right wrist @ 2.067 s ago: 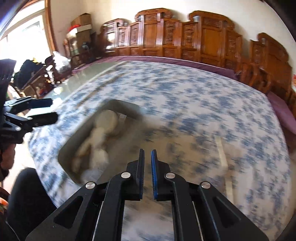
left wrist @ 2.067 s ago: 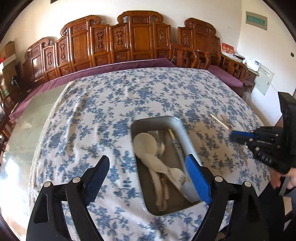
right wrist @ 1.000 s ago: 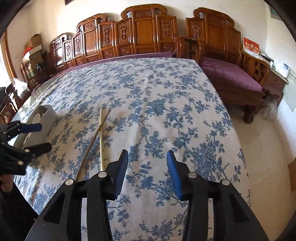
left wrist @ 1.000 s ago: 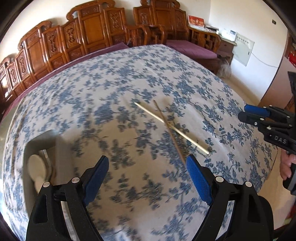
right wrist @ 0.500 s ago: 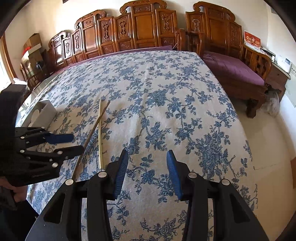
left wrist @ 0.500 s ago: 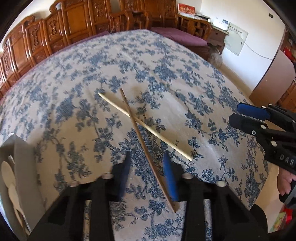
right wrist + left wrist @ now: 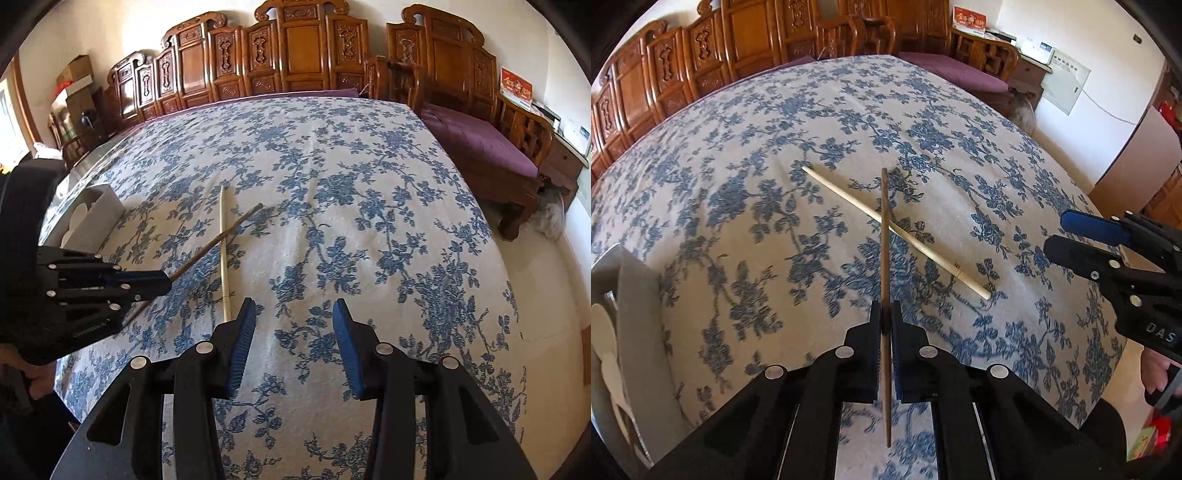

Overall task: Organize utensils
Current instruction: 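Grasp the light wooden chopstick with the right tool while the left tool holds its chopstick, then lower the dark chopstick into the tray and open the left tool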

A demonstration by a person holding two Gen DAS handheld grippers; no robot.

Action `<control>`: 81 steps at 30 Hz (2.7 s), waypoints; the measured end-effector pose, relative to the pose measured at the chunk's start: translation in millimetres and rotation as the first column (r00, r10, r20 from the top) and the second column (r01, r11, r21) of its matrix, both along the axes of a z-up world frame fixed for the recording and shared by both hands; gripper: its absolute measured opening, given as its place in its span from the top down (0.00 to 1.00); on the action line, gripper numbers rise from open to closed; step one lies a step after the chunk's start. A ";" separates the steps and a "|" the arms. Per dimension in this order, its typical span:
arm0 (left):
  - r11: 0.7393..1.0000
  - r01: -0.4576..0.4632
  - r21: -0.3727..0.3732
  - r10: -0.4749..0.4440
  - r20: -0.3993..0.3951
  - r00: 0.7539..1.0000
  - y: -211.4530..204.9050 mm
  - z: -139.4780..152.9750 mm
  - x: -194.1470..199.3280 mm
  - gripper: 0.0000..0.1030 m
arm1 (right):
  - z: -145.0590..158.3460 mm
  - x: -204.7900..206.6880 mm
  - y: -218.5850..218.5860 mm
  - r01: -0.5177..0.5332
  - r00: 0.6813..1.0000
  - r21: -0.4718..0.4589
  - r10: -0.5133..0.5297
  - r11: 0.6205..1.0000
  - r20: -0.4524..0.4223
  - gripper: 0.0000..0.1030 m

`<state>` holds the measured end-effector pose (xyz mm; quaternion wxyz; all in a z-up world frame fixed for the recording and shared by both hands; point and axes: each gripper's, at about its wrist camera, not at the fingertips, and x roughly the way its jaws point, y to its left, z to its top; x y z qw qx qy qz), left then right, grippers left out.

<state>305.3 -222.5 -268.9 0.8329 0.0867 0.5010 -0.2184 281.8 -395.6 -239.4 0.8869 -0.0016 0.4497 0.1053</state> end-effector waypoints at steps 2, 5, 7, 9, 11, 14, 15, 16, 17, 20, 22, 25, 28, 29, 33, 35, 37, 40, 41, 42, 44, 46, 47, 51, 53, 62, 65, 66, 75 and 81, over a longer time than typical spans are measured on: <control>1.000 -0.003 -0.005 0.003 0.006 1.000 4.7 3.2 -3.1 0.96 | 0.1 -0.1 3.9 -0.009 1.000 -0.001 0.009 1.000 0.000 0.56; 1.000 -0.007 -0.011 0.007 0.024 1.000 11.1 12.0 -7.1 0.96 | -0.8 1.2 11.3 -0.023 1.000 0.002 0.023 1.000 -0.001 0.56; 1.000 -0.010 -0.016 0.010 0.042 0.999 15.0 18.8 -8.6 0.96 | -3.0 5.7 18.5 -0.030 1.000 0.008 0.030 1.000 -0.008 0.56; 1.000 -0.013 -0.024 0.014 0.055 0.998 19.9 26.4 -10.2 0.96 | -4.2 11.5 25.4 -0.034 0.999 0.020 0.035 0.999 -0.014 0.56; 1.000 -0.014 -0.022 0.016 0.076 0.997 25.2 33.3 -13.0 0.96 | -4.9 18.7 33.9 -0.046 0.999 0.033 0.047 0.998 -0.019 0.56; 0.999 -0.021 -0.026 0.023 0.097 0.995 34.9 42.7 -18.2 0.96 | -7.5 32.2 50.7 -0.073 0.997 0.016 0.073 0.997 -0.025 0.58; 0.999 -0.023 -0.029 0.026 0.100 0.995 39.0 45.5 -20.0 0.96 | -9.2 38.0 56.6 -0.083 0.996 0.010 0.083 0.997 -0.032 0.59; 0.999 -0.025 -0.031 0.028 0.106 0.994 43.3 48.3 -21.8 0.96 | -11.3 43.8 62.1 -0.090 0.995 0.003 0.090 0.996 -0.038 0.60; 0.999 -0.028 -0.030 0.031 0.111 0.993 46.7 50.9 -23.0 0.96 | -12.8 48.2 65.5 -0.094 0.995 0.000 0.094 0.996 -0.043 0.62; 0.999 -0.039 -0.037 0.043 0.124 0.991 58.4 58.7 -24.3 0.96 | -19.7 63.8 74.2 -0.102 0.993 -0.005 0.102 0.995 -0.065 0.66; 0.998 -0.052 -0.042 0.057 0.131 0.990 66.9 63.8 -23.7 0.96 | -24.9 72.6 80.3 -0.112 0.991 -0.014 0.110 0.994 -0.080 0.69; 0.997 -0.066 -0.047 0.072 0.139 0.988 77.3 70.6 -23.5 0.96 | -32.0 80.7 88.5 -0.129 0.987 -0.034 0.125 0.991 -0.098 0.74; 0.996 -0.076 -0.048 0.082 0.146 0.986 87.0 75.5 -23.3 0.96 | -36.6 83.9 92.5 -0.136 0.986 -0.058 0.129 0.989 -0.103 0.82; 0.996 -0.078 -0.047 0.084 0.148 0.985 89.0 76.6 -23.6 0.96 | -36.8 84.6 92.6 -0.134 0.987 -0.058 0.127 0.989 -0.103 0.82; 0.995 -0.091 -0.050 0.098 0.156 0.983 101.1 82.2 -24.4 0.96 | -36.5 84.4 90.9 -0.116 0.987 -0.064 0.108 0.991 -0.117 0.92; 0.994 -0.099 -0.051 0.106 0.159 0.981 106.9 83.8 -25.9 0.96 | -36.8 83.8 91.8 -0.121 0.987 -0.075 0.112 0.990 -0.118 0.94; 0.993 -0.108 -0.050 0.115 0.162 0.980 113.4 85.9 -27.6 0.96 | -36.6 81.7 92.5 -0.119 0.987 -0.086 0.108 0.989 -0.122 0.94; 0.992 -0.119 -0.048 0.126 0.167 0.978 122.8 88.8 -29.7 0.96 | -35.8 77.8 94.0 -0.124 0.984 -0.087 0.112 0.988 -0.139 0.94; 0.991 -0.125 -0.048 0.131 0.169 0.977 127.1 89.8 -30.8 0.96 | -35.2 75.6 94.4 -0.127 0.983 -0.087 0.114 0.988 -0.142 0.94; 0.991 -0.128 -0.047 0.134 0.170 0.976 129.9 90.1 -31.6 0.96 | -34.4 73.6 94.7 -0.129 0.983 -0.090 0.115 0.988 -0.141 0.94; 0.989 -0.139 -0.045 0.145 0.169 0.975 138.9 90.5 -31.4 0.96 | -30.8 68.2 95.4 -0.127 0.984 -0.088 0.115 0.988 -0.134 0.94; 0.988 -0.150 -0.040 0.154 0.172 0.973 148.5 90.4 -32.7 0.96 | -23.6 61.9 94.8 -0.120 0.985 -0.049 0.113 0.992 -0.128 0.94; 0.987 -0.156 -0.039 0.160 0.174 0.972 153.6 90.2 -33.9 0.96 | -20.2 60.6 94.7 -0.117 0.986 -0.032 0.112 0.993 -0.125 0.94; 0.980 -0.194 -0.041 0.198 0.167 0.966 179.8 85.4 -37.5 0.96 | 0.5 48.4 104.3 -0.145 0.985 -0.003 0.144 0.989 -0.090 0.94; 0.976 -0.214 -0.045 0.218 0.164 0.962 191.4 83.7 -39.2 0.96 | 9.4 43.6 110.5 -0.163 0.984 0.000 0.162 0.987 -0.075 0.94; 0.970 -0.239 -0.038 0.242 0.138 0.960 220.4 72.2 -35.9 0.96 | 33.1 28.2 131.3 -0.207 0.978 0.029 0.208 0.978 -0.025 0.94; 0.974 -0.226 -0.017 0.226 0.124 0.966 223.1 61.2 -33.3 0.96 | 36.5 23.7 139.8 -0.229 0.973 0.034 0.230 0.973 -0.017 0.94; 0.974 -0.226 -0.012 0.226 0.116 0.967 223.6 57.7 -32.2 0.96 | 37.7 22.4 142.5 -0.236 0.972 0.036 0.236 0.971 -0.014 0.94; 0.973 -0.231 0.004 0.230 0.064 0.971 223.7 35.1 -21.0 0.96 | 43.5 17.3 159.2 -0.276 0.961 0.043 0.277 0.960 -0.008 0.94; 0.975 -0.223 -0.001 0.223 0.055 0.973 217.6 29.6 -16.8 0.96 | 46.8 16.6 166.0 -0.285 0.958 0.055 0.286 0.957 -0.004 0.94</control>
